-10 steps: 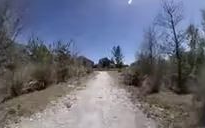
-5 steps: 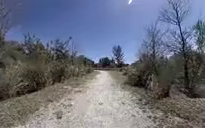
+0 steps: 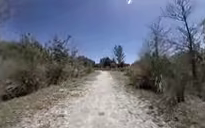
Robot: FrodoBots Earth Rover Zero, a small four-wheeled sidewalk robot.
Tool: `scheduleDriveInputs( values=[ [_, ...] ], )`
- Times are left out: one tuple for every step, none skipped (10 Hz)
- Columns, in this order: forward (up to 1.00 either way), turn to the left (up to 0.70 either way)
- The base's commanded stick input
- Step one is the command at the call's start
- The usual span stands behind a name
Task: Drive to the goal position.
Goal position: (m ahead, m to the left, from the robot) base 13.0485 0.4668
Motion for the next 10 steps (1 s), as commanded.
scheduleDriveInputs(
  values=[
    [0.70,0.00],
    [0.70,0.00],
    [0.70,0.00],
    [0.70,0.00],
    [0.70,0.00],
    [0.70,0.00],
    [0.70,-0.06],
    [0.70,-0.35],
    [0.70,0.00],
    [0.70,0.00]
  ],
)
